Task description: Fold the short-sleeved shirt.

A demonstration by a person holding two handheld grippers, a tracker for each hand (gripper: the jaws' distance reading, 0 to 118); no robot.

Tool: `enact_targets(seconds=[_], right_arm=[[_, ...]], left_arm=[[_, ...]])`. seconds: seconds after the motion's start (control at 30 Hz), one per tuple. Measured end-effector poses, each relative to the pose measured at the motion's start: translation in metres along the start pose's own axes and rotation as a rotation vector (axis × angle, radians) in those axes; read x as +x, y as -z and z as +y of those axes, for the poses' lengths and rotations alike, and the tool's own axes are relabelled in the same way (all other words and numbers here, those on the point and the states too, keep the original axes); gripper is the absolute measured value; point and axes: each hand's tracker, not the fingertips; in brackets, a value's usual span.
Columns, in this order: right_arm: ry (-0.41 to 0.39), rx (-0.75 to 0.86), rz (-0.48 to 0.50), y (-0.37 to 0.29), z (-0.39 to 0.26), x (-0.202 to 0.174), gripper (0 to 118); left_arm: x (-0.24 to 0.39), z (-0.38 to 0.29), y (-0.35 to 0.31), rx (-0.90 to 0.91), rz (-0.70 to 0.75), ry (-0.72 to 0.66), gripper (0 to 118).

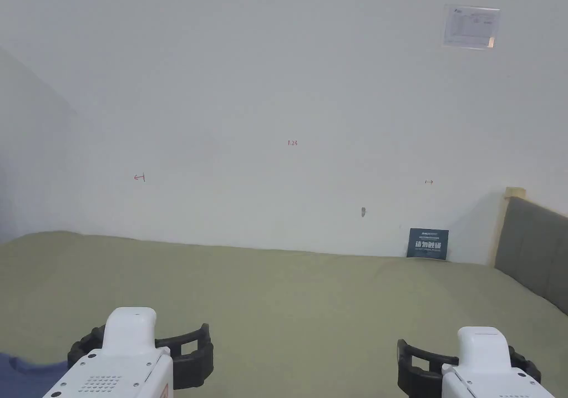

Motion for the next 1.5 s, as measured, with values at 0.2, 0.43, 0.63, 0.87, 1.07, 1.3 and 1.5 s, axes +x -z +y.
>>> enact_targets(seconds=[0.2, 0.43, 0.63, 0.87, 1.07, 1.3, 1.5], right_arm=[[0.003, -0.006, -0.004, 0.0032, 0.0007, 0.0022, 118], [0.012, -0.002, -0.01, 0.0041, 0.003, 0.0034, 118], [0.006, -0.009, 0.001, 0.0039, 0.0033, 0.0004, 118], [0.01, -0.011, 0.009, 0.0048, 0.0026, -0.001, 118], [0.003, -0.013, 0.009, 0.0062, 0.0017, -0.0002, 118], [0.004, -0.015, 0.006, 0.007, 0.0031, 0.0008, 118], [0.009, -0.004, 0.01, 0.0078, 0.0062, 0.001, 118]], left_arm=[[0.0036, 0.0048, -0.0018, 0.003, 0.017, 0.006, 118], [-0.0007, 0.0063, -0.0001, 0.004, 0.021, 0.007, 118], [-0.0016, 0.0049, 0.0015, -0.008, 0.018, 0.015, 118], [-0.0011, 0.0057, 0.0018, -0.014, 0.018, 0.014, 118], [0.0015, 0.0082, -0.0008, -0.011, 0.017, 0.025, 118], [0.0026, 0.0063, -0.0002, -0.02, 0.014, 0.029, 118], [0.0014, 0.0058, 0.004, -0.018, 0.019, 0.024, 118]])
